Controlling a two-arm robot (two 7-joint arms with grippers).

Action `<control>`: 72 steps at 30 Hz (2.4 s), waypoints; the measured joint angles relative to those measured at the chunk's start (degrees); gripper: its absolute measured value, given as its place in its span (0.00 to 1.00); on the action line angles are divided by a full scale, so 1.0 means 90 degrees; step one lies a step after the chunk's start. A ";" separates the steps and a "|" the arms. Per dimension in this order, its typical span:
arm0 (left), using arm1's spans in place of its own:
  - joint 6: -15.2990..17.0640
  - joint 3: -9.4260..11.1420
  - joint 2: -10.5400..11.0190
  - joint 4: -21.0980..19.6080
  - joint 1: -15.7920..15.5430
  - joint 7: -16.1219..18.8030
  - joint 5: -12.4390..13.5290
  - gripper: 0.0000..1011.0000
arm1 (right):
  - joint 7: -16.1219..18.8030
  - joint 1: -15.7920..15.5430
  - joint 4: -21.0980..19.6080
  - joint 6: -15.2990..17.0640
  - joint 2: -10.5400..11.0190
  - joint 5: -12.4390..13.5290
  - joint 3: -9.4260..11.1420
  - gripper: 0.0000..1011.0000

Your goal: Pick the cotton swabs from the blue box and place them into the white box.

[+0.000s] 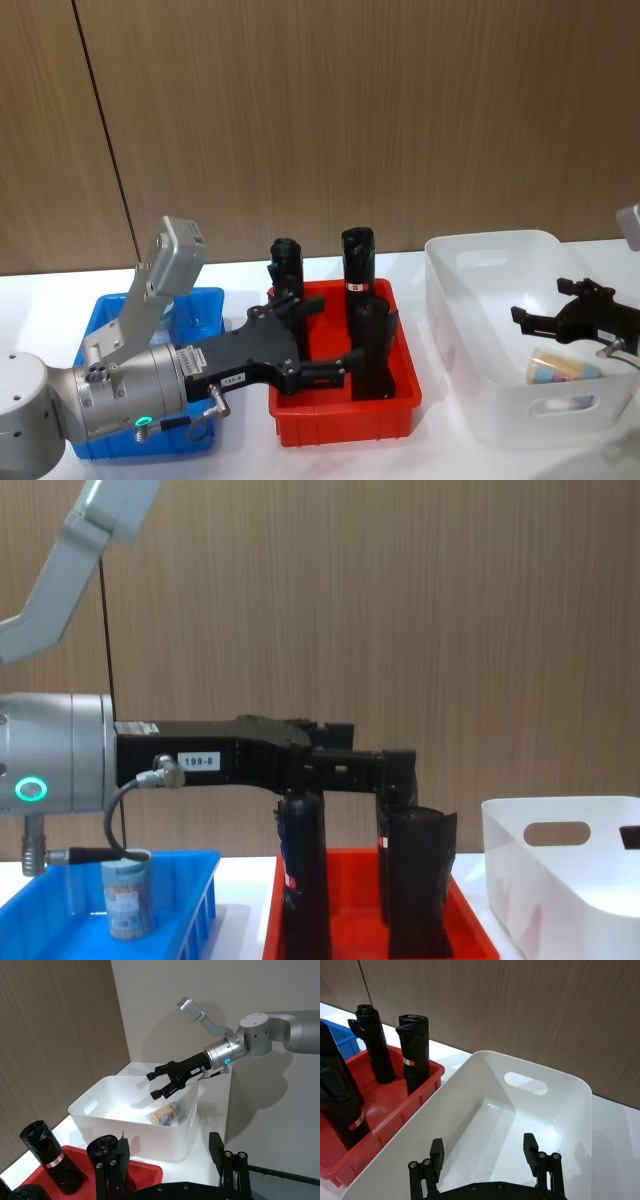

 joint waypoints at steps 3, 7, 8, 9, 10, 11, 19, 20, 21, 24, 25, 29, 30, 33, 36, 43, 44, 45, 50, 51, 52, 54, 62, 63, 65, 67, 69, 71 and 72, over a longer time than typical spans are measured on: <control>-0.0001 0.0001 0.0000 0.0000 0.0002 0.0012 0.0000 0.99 | -0.0004 -0.0004 -0.0006 0.0000 -0.0004 -0.0001 0.0000 0.99; -0.0023 0.0018 -0.0002 -0.0011 0.0020 0.0132 0.0022 0.99 | -0.0073 -0.0076 -0.0098 -0.0036 -0.0032 -0.0005 0.0000 0.99; -0.0031 0.0022 -0.0003 -0.0017 0.0026 0.0169 0.0030 0.99 | -0.0129 -0.0127 -0.0164 -0.0069 -0.0051 -0.0007 0.0000 0.99; -0.0040 0.0027 -0.0004 -0.0022 0.0031 0.0208 0.0039 0.99 | -0.0129 -0.0127 -0.0164 -0.0069 -0.0051 -0.0007 0.0000 0.99; -0.0059 0.0039 -0.0007 -0.0034 0.0045 0.0300 0.0060 0.99 | -0.0204 -0.0192 -0.0247 -0.0106 -0.0077 -0.0012 0.0000 0.99; -0.0070 0.0046 -0.0009 -0.0042 0.0054 0.0355 0.0073 0.99 | -0.0237 -0.0228 -0.0292 -0.0127 -0.0091 -0.0014 0.0000 0.99; -0.0198 0.0132 -0.0029 -0.0126 0.0150 0.0966 0.0213 0.99 | -0.0760 -0.0718 -0.0913 -0.0407 -0.0280 -0.0033 0.0003 0.99; -0.0210 0.0140 -0.0031 -0.0133 0.0160 0.1030 0.0229 0.99 | -0.0821 -0.0777 -0.0990 -0.0437 -0.0304 -0.0035 0.0003 0.99; -0.0237 0.0157 -0.0036 -0.0151 0.0180 0.1163 0.0261 0.99 | -0.0862 -0.0817 -0.1042 -0.0458 -0.0319 -0.0035 0.0004 0.99; -0.0274 0.0183 -0.0043 -0.0178 0.0209 0.1349 0.0303 0.99 | -0.1064 -0.1005 -0.1281 -0.0568 -0.0392 -0.0042 0.0004 0.99; -0.0274 0.0183 -0.0043 -0.0178 0.0209 0.1349 0.0303 0.99 | -0.1064 -0.1005 -0.1281 -0.0568 -0.0392 -0.0042 0.0004 0.99; -0.0382 0.0253 -0.0061 -0.0248 0.0289 0.1867 0.0426 0.99 | -0.1463 -0.1382 -0.1758 -0.0779 -0.0540 -0.0068 0.0006 0.99; -0.0396 0.0262 -0.0063 -0.0255 0.0298 0.1932 0.0442 0.99 | -0.1516 -0.1429 -0.1819 -0.0807 -0.0557 -0.0071 0.0007 0.99; -0.0446 0.0295 -0.0071 -0.0289 0.0335 0.2176 0.0497 0.99 | -0.1720 -0.1621 -0.2065 -0.0923 -0.0629 -0.0077 0.0007 0.99; -0.0508 0.0340 -0.0083 -0.0330 0.0387 0.2501 0.0572 0.99 | -0.1915 -0.1800 -0.2295 -0.1024 -0.0701 -0.0082 0.0008 0.99; -0.0630 0.0420 -0.0104 -0.0407 0.0479 0.3078 0.0705 0.99 | -0.2359 -0.2219 -0.2824 -0.1258 -0.0864 -0.0102 0.0010 0.99; -0.0645 0.0428 -0.0106 -0.0417 0.0488 0.3144 0.0719 0.99 | -0.2405 -0.2263 -0.2881 -0.1284 -0.0882 -0.0106 0.0010 0.99; -0.0659 0.0438 -0.0109 -0.0426 0.0498 0.3207 0.0734 0.99 | -0.2494 -0.2346 -0.2989 -0.1334 -0.0915 -0.0113 0.0011 0.99; -0.0746 0.0495 -0.0124 -0.0484 0.0565 0.3649 0.0835 0.99 | -0.2709 -0.2545 -0.3243 -0.1450 -0.0992 -0.0123 0.0011 0.99; -0.0755 0.0502 -0.0125 -0.0493 0.0572 0.3698 0.0846 0.99 | -0.2709 -0.2545 -0.3243 -0.1450 -0.0992 -0.0123 0.0011 0.99; -0.0782 0.0520 -0.0130 -0.0509 0.0592 0.3835 0.0878 0.99 | -0.2744 -0.2579 -0.3280 -0.1466 -0.1004 -0.0124 0.0011 0.99; -0.0810 0.0536 -0.0134 -0.0526 0.0612 0.3958 0.0907 0.99 | -0.2767 -0.2604 -0.3313 -0.1479 -0.1014 -0.0125 0.0012 0.99; -0.0953 0.0629 -0.0156 -0.0619 0.0718 0.4657 0.1066 0.99 | -0.2781 -0.2614 -0.3325 -0.1485 -0.1018 -0.0125 0.0012 0.99; -0.0965 0.0639 -0.0159 -0.0627 0.0728 0.4717 0.1080 0.99 | -0.2781 -0.2614 -0.3325 -0.1485 -0.1018 -0.0125 0.0012 0.99; -0.0989 0.0655 -0.0163 -0.0645 0.0747 0.4848 0.1110 0.99 | -0.2781 -0.2615 -0.3327 -0.1485 -0.1018 -0.0125 0.0012 0.99; -0.1027 0.0680 -0.0168 -0.0672 0.0775 0.5039 0.1156 0.99 | -0.2781 -0.2614 -0.3328 -0.1485 -0.1017 -0.0125 0.0012 0.99; -0.1063 0.0702 -0.0175 -0.0695 0.0802 0.5206 0.1195 0.99 | -0.2781 -0.2614 -0.3328 -0.1485 -0.1017 -0.0125 0.0012 0.99; -0.1084 0.0717 -0.0178 -0.0709 0.0817 0.5316 0.1220 0.99 | -0.2781 -0.2614 -0.3328 -0.1485 -0.1017 -0.0125 0.0012 0.99; -0.1102 0.0729 -0.0180 -0.0722 0.0832 0.5406 0.1241 0.99 | -0.2781 -0.2615 -0.3328 -0.1485 -0.1017 -0.0125 0.0012 0.99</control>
